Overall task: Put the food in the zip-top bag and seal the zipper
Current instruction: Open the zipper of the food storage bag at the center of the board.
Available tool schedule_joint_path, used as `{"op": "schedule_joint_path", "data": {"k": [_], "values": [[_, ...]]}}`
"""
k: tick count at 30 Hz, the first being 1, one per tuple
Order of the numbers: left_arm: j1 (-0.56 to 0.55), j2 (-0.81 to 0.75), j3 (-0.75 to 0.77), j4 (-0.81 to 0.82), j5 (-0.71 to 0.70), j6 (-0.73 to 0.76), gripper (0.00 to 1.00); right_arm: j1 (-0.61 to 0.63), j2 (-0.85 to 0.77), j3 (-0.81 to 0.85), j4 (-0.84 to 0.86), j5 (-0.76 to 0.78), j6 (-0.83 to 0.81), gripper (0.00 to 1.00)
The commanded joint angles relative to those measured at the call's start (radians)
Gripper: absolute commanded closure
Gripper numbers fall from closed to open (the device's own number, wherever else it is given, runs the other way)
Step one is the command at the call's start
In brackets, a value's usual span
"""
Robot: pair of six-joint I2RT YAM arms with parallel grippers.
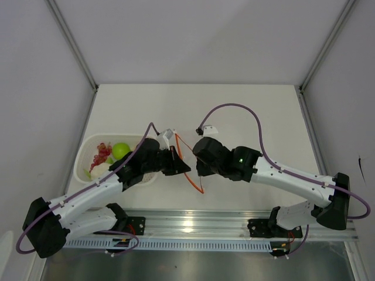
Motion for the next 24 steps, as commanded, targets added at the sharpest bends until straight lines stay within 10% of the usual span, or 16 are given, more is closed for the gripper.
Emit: {"op": "schedule_joint_path", "data": {"k": [1, 14, 19, 21, 24], "values": [[-0.007, -0.011, 0.085, -0.041, -0.002, 0.055, 0.99, -0.005, -0.007, 0.048, -0.022, 0.047, 0.032, 1.0], [-0.056, 0.035, 0.18, -0.09, 0.038, 0.085, 1.0, -0.023, 0.124, 0.161, -0.113, 0.164, 0.001, 0.65], [-0.059, 0.055, 0.199, -0.092, 0.038, 0.085, 0.99, -0.06, 0.139, 0.131, -0.105, 0.198, -0.057, 0.76], [-0.059, 0.068, 0.199, -0.082, 0.038, 0.089, 0.99, -0.098, 0.126, 0.114, -0.091, 0.189, -0.086, 1.0], [-0.059, 0.117, 0.229, -0.108, 0.008, 0.118, 0.99, -0.138, 0.089, 0.117, -0.106, 0.198, -0.126, 1.0]]}}
